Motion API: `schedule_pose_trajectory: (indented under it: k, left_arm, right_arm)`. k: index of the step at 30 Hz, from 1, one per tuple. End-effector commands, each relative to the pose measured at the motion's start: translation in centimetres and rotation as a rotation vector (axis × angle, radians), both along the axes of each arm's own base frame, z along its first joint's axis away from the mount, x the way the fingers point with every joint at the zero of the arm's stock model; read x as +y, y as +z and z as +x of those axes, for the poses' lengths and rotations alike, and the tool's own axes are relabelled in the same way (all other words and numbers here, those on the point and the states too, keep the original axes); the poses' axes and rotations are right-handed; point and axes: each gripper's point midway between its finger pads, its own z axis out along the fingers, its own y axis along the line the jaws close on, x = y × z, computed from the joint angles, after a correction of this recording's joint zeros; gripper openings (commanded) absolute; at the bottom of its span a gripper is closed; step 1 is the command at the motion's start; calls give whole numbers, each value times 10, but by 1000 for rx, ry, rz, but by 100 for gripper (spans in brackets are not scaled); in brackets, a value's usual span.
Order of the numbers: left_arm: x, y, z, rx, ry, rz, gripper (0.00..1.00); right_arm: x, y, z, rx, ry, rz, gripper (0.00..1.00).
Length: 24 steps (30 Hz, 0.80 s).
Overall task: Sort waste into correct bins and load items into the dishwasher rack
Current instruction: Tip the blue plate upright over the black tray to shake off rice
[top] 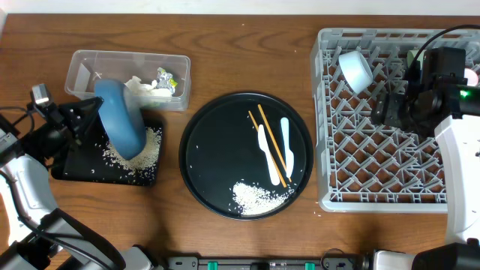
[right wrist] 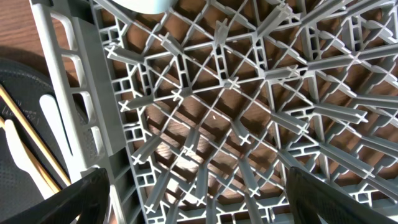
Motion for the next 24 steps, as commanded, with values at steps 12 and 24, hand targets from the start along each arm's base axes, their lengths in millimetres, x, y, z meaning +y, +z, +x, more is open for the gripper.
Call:
schedule_pose_trajectory:
  k: [12, 24]
  left_arm:
    - [-14, 34, -2, -163, -72, 76, 6]
    - [-15, 40, 0, -148, -59, 82, 6]
  right_arm:
    - [-3, 7, -1, -21, 3, -12, 86]
    - [-2, 7, -1, -20, 3, -12, 86]
